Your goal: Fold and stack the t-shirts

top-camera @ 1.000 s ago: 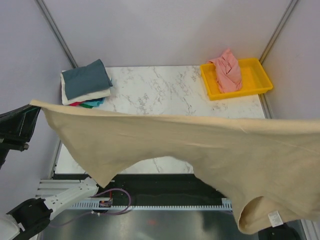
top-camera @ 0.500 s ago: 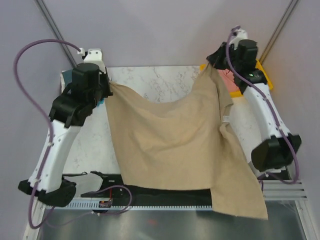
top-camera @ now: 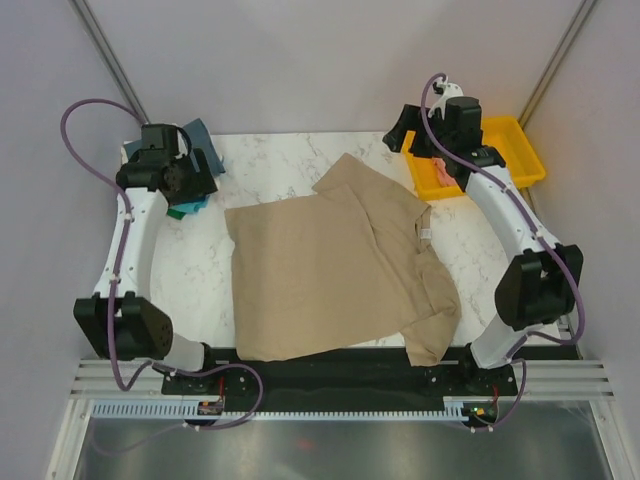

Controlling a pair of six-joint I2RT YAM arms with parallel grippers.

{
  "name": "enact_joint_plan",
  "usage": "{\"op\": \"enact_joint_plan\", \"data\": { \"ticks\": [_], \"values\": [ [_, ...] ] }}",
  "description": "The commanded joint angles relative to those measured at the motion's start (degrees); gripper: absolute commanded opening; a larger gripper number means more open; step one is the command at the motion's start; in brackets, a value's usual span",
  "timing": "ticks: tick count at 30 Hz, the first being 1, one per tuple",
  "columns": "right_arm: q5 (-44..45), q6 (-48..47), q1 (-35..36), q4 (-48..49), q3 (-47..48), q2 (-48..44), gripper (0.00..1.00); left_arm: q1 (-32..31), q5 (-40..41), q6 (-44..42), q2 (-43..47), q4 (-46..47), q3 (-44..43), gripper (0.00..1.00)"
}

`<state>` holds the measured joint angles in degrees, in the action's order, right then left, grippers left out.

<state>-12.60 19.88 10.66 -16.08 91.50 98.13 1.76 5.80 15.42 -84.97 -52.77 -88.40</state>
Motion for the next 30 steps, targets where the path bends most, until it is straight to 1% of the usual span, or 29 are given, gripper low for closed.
{"op": "enact_joint_plan", "data": {
  "ticks": [1, 2, 4, 5, 7, 8, 10, 12, 13, 15, 16, 18, 19, 20, 21, 23, 26, 27, 29, 30],
  "values": [
    [-1.3, 1.1, 0.8, 5.1, -7.6, -5.8, 0.98, -1.1, -5.5, 3.5, 8.1, 4.2, 5.8, 0.87],
    [-2.2, 1.6, 0.9, 5.5, -9.0, -5.9, 0.98, -2.8, -7.4, 4.4, 9.0, 5.5, 8.0, 0.86],
    [-3.0, 2.5, 1.6, 6.1, -12.1, -5.1, 0.98, -4.1, -9.3, 7.2, 10.3, 7.9, 12.4, 0.84],
    [-3.2, 2.6, 2.7, 6.5, -12.7, -4.3, 0.98, -4.9, -9.6, 8.4, 10.2, 10.2, 16.6, 0.84],
    [-3.2, 2.7, 3.9, 6.1, -12.7, -1.3, 0.97, -8.3, -10.0, 11.6, 9.3, 12.2, 19.9, 0.82],
    [-3.1, 2.6, 5.2, 5.0, -12.1, 0.1, 0.97, -10.8, -9.8, 12.5, 7.7, 14.1, 22.5, 0.81],
    [-2.1, 2.4, 6.1, 2.6, -9.1, 4.9, 0.97, -13.3, -9.1, 15.0, 5.7, 16.0, 23.9, 0.81],
    [-1.3, 3.1, 6.7, 1.6, -6.9, 9.9, 0.96, -14.8, -9.1, 16.8, 1.5, 19.3, 25.0, 0.81],
    [-1.9, 3.0, 6.8, 1.1, -4.7, 11.7, 0.96, -14.7, -10.4, 17.5, -2.2, 20.7, 25.5, 0.81],
    [-2.1, 2.2, 6.8, -0.6, -0.5, 16.9, 0.96, -14.6, -10.3, 17.8, -6.9, 22.4, 23.1, 0.8],
    [-1.9, 1.5, 6.8, -1.4, 0.9, 18.7, 0.96, -14.6, -9.7, 17.5, -11.2, 22.5, 22.0, 0.8],
    [-1.6, 1.0, 6.8, -3.0, 5.1, 23.1, 0.96, -14.5, -8.0, 16.6, -16.0, 22.3, 17.9, 0.8],
    [-1.6, 1.0, 6.7, -3.3, 6.1, 25.9, 0.96, -13.9, -8.2, 16.1, -18.0, 22.1, 16.6, 0.8],
    [-1.6, 1.0, 6.8, -3.7, 7.3, 27.2, 0.96, -13.4, -8.5, 16.0, -22.1, 21.7, 15.2, 0.79],
    [-1.6, 1.1, 6.8, -4.4, 9.3, 28.3, 0.96, -12.8, -9.7, 15.9, -23.7, 20.4, 13.0, 0.79],
    [-1.2, 1.3, 6.7, -5.1, 11.2, 31.8, 0.96, -11.4, -9.3, 15.3, -26.9, 19.2, 11.4, 0.78],
    [0.3, 1.1, 6.6, -6.2, 15.2, 35.8, 0.96, -9.0, -6.0, 12.7, -29.0, 16.8, 9.3, 0.77],
    [0.7, 1.6, 6.2, -6.4, 16.0, 36.8, 0.97, -8.3, -2.9, 11.7, -29.6, 16.0, 7.4, 0.77],
    [1.5, 2.5, 5.5, -6.7, 17.9, 40.2, 0.97, -6.2, 0.4, 9.0, -31.8, 11.9, 4.3, 0.77],
    [1.6, 4.0, 4.7, -7.2, 20.4, 41.3, 0.97, -5.5, 3.1, 8.2, -33.8, 10.3, 1.2, 0.77]
  ]
}}
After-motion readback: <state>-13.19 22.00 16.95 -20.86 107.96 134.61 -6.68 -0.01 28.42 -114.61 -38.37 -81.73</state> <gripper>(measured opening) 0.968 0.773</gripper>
